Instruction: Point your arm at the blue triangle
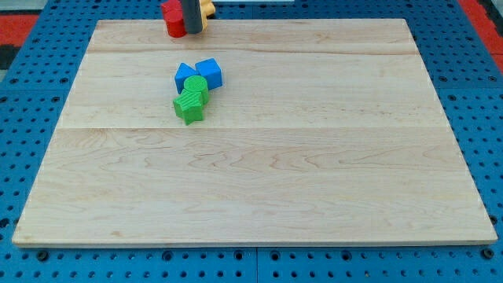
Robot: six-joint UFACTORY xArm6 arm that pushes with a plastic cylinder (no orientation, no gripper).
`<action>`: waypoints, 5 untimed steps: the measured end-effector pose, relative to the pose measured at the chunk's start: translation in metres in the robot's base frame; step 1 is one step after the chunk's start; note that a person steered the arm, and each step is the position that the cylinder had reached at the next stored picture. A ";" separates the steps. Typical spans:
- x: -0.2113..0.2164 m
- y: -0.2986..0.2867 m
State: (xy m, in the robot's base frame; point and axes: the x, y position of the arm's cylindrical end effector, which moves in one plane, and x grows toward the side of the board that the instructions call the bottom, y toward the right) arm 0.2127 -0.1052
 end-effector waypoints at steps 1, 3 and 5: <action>0.003 0.000; 0.014 0.000; 0.051 -0.023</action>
State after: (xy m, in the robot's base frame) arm 0.2641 -0.1286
